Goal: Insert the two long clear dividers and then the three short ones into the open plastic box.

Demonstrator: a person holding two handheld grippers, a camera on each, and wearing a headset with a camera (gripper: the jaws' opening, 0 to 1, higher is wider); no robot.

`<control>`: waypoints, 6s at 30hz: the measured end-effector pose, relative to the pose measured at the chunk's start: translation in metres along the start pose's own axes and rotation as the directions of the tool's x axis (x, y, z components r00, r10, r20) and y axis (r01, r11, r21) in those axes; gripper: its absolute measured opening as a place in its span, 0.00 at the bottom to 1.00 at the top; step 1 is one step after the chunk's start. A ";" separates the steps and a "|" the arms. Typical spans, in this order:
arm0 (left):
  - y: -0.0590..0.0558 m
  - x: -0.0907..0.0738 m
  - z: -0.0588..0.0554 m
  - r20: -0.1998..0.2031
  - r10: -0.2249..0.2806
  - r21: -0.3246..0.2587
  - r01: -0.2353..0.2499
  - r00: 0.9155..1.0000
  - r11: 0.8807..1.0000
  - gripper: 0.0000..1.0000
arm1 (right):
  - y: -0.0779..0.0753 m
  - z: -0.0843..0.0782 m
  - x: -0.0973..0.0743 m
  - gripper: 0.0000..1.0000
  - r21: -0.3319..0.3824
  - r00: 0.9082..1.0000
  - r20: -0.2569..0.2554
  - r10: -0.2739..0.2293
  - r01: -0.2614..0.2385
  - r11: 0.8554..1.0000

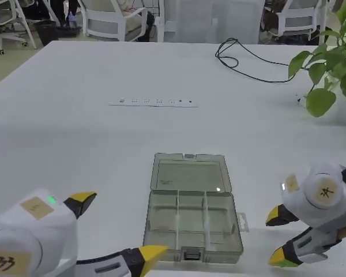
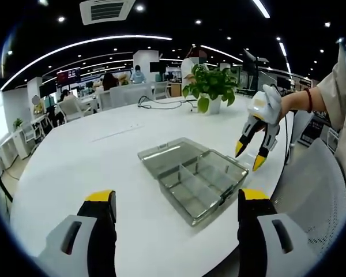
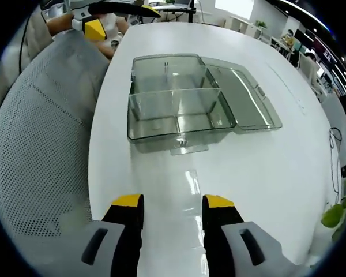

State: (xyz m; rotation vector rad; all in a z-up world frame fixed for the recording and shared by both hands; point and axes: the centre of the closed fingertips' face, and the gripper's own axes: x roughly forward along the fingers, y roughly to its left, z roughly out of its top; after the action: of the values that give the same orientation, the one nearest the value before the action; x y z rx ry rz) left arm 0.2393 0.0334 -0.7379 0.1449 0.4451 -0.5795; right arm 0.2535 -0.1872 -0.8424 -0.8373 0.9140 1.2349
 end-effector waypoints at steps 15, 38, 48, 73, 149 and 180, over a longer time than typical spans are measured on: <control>0.002 -0.001 -0.003 -0.010 0.006 0.000 -0.006 1.000 1.000 0.88 | -0.007 -0.009 0.007 0.38 -0.076 1.000 -0.019 0.022 -0.024 0.997; 0.000 0.001 -0.001 -0.011 -0.006 0.014 0.006 1.000 1.000 0.86 | -0.006 -0.011 0.006 0.32 -0.043 0.999 0.008 0.039 -0.039 0.998; -0.001 0.000 0.002 -0.002 -0.006 0.012 0.006 1.000 1.000 0.84 | -0.008 -0.010 0.003 0.32 -0.030 1.000 0.013 -0.003 0.003 1.000; -0.018 0.001 0.007 0.016 -0.053 -0.011 0.053 0.998 0.999 0.73 | -0.018 0.060 -0.046 0.32 -0.133 0.971 0.166 -0.169 0.192 0.972; -0.032 0.010 0.038 0.126 -0.175 -0.412 0.212 0.977 0.886 0.00 | 0.017 0.202 -0.052 0.31 -0.173 0.826 0.522 -0.215 0.349 0.921; -0.057 0.009 0.024 -0.043 -0.385 0.173 0.386 0.922 0.906 0.00 | 0.034 0.195 -0.066 0.30 -0.081 0.802 0.597 0.005 0.054 0.995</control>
State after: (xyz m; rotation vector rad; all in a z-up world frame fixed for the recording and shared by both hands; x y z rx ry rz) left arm 0.2227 -0.0241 -0.7210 0.2335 0.4311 -1.0110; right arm 0.2365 -0.0326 -0.7037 -0.4703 0.3274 1.4113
